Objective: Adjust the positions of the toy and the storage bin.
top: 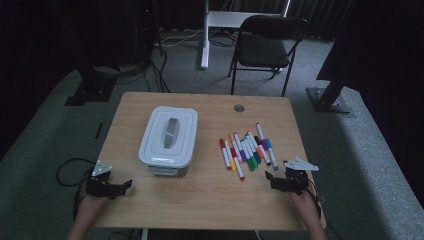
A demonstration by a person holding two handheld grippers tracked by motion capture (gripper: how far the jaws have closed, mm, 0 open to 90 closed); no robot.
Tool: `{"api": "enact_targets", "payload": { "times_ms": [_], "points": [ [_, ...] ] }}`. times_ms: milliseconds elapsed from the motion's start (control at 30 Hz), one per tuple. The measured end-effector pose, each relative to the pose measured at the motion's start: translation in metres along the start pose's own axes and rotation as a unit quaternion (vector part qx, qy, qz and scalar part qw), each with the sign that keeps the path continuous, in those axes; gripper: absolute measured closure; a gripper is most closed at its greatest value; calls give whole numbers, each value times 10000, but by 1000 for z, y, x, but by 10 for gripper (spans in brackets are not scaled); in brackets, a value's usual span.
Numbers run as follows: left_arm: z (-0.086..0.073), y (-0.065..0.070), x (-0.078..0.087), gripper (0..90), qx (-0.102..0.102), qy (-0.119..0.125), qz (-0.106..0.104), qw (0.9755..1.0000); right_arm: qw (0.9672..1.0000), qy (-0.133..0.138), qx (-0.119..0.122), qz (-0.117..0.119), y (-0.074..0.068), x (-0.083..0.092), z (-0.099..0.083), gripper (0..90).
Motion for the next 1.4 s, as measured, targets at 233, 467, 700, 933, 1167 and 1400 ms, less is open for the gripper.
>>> {"api": "enact_targets", "payload": {
  "times_ms": [233, 467, 700, 933, 1167, 1400],
  "points": [
    [14, -3, -8, 9, 61, 14, 13, 10000, 9996, 48, 234, 178, -25, -20, 28, 135],
    [27, -2, -22, 9, -16, -43, 30, 10000, 9989, 127, 242, 386, -50, -48, 52, 136],
    [41, -3, -33, 9, 4, 63, 71, 10000, 9982, 134, 244, 533, -81, -82, 79, 136],
    [56, -10, -43, 9, -2, 248, 140, 9996, 9976, 63, 364, 579, -103, -109, 100, 136],
    [68, -17, -55, 9, -2, 363, 177, 9992, 9986, -16, 365, 389, -106, -130, 112, 136],
    [79, -28, -62, 9, 135, 475, 211, 9986, 9988, -1, 251, 416, -117, -145, 125, 136]
  ]
}}
Point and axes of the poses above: each handheld gripper's, and its own axes: x roughly backward along the jaws, z roughly out of its top, y roughly to its right, the point moved 8 cm from there along -x, roughly forward along the jaws, and after that the axes turned 2 degrees about -y, right-handed, at the moved point
